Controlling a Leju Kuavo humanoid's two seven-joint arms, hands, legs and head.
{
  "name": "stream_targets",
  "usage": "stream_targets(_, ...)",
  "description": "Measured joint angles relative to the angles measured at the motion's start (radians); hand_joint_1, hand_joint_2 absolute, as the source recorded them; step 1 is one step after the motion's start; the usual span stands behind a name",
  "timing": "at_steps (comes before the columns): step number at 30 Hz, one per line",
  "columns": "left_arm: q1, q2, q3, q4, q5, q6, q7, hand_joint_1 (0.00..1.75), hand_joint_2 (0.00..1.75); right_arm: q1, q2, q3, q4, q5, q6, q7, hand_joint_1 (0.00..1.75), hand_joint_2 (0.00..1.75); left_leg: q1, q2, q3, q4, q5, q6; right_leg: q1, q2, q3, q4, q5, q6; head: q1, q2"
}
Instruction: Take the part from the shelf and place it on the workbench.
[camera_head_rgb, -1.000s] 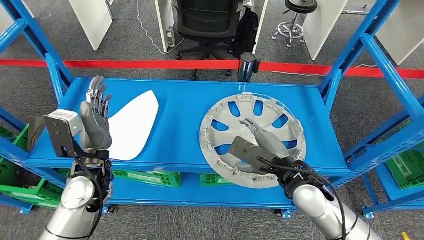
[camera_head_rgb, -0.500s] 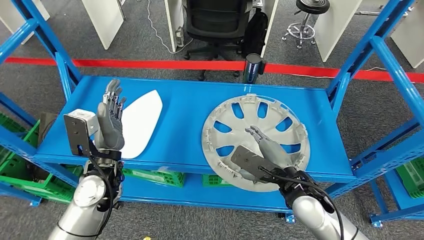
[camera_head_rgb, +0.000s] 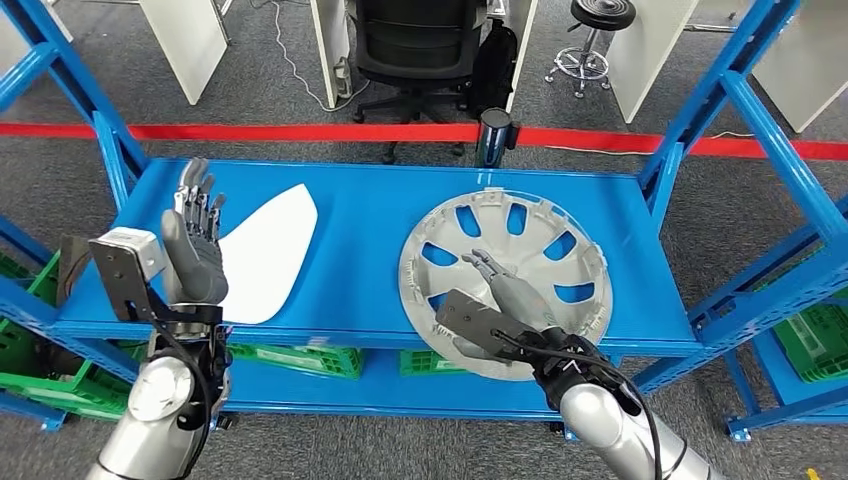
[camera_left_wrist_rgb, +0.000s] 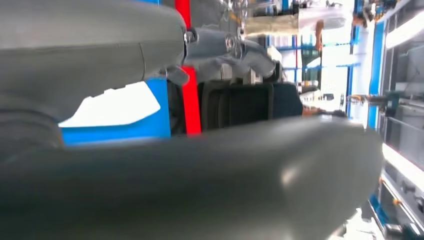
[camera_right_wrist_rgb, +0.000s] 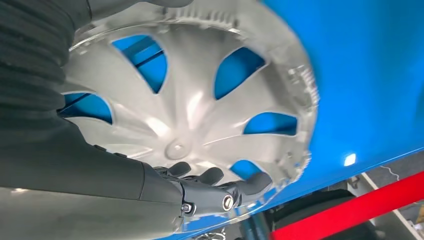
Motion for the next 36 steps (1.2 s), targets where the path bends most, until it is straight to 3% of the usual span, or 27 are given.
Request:
stream_targets(1,-0.001,-0.001,0.0,0.0,0.0,0.001,-0.003,0.0,0.0,-0.001,0.001,0.0,0.0,-0.001,-0.002,-0.001,0.0,1.75,0.0,-0.001,0.001,0.0,0.0,0.002,0.0,0.0,-0.002,0.008,0.001,-0.01,0.006,0.0)
stream_targets(2,-0.003,-0.002,0.0,0.0,0.0,0.002,-0.005,0.0,0.0,-0.003,0.003,0.0,0.0,-0.003,-0.007,-0.004,0.0,1.75,-0.003,-0.002,0.001,0.001,0.0,0.003,0.0,-0.001,-0.001,0.01,-0.001,-0.033,0.012,0.0)
stream_targets(4,-0.008,-0.005,-0.001,0.0,0.0,0.002,-0.004,0.0,0.0,-0.006,0.008,0.0,0.001,-0.009,-0.018,-0.01,0.0,0.87,-0.009,-0.004,-0.001,0.003,-0.001,0.004,0.0,-0.002,0.009,-0.001,0.011,-0.09,0.022,0.0)
stream_targets(5,-0.013,-0.005,-0.002,0.0,-0.001,0.002,-0.002,0.0,0.0,-0.006,0.011,0.0,0.001,-0.012,-0.022,-0.012,0.0,0.44,-0.011,-0.004,-0.002,0.003,0.0,0.005,-0.001,-0.002,0.012,-0.006,0.009,-0.1,0.023,0.0)
stream_targets(6,-0.018,-0.006,-0.002,0.0,-0.002,0.002,0.002,0.0,0.0,-0.006,0.014,0.0,0.001,-0.013,-0.024,-0.013,0.0,0.0,-0.013,-0.004,-0.002,0.003,0.0,0.006,-0.002,-0.002,0.012,-0.008,0.012,-0.095,0.024,0.0)
stream_targets(8,-0.028,-0.006,-0.004,0.0,-0.003,0.001,0.008,0.0,0.0,-0.007,0.019,0.0,0.001,-0.018,-0.025,-0.014,0.0,0.0,-0.014,-0.004,-0.003,0.003,0.0,0.007,-0.006,-0.002,0.014,-0.013,0.014,-0.069,0.025,0.0)
stream_targets(12,-0.039,-0.006,-0.006,0.0,-0.005,0.0,0.013,0.0,0.0,-0.007,0.024,0.0,0.001,-0.029,-0.025,-0.011,0.0,1.75,-0.015,-0.003,-0.004,0.003,0.0,0.008,-0.01,-0.002,0.017,-0.022,0.015,-0.025,0.026,0.0)
stream_targets(14,-0.042,-0.006,-0.008,0.0,-0.007,0.0,0.016,0.0,0.0,-0.007,0.025,0.0,0.002,-0.033,-0.025,-0.01,0.0,1.75,-0.015,-0.003,-0.004,0.003,0.0,0.008,-0.012,-0.002,0.018,-0.025,0.015,-0.008,0.025,0.0)
stream_targets(18,-0.048,-0.006,-0.011,0.0,-0.011,0.0,0.026,0.0,0.0,0.001,0.025,0.0,0.011,-0.035,-0.031,-0.005,0.0,1.75,-0.015,-0.002,-0.004,0.003,0.0,0.008,-0.012,-0.002,0.019,-0.026,0.014,0.002,0.022,0.0)
stream_targets(36,-0.051,-0.006,-0.019,0.0,-0.005,-0.007,0.029,0.0,0.0,0.051,0.045,0.002,0.12,-0.026,-0.038,-0.016,0.0,1.75,-0.014,-0.002,-0.003,-0.001,0.0,0.008,-0.012,-0.002,0.018,-0.026,0.012,0.004,0.016,0.0)
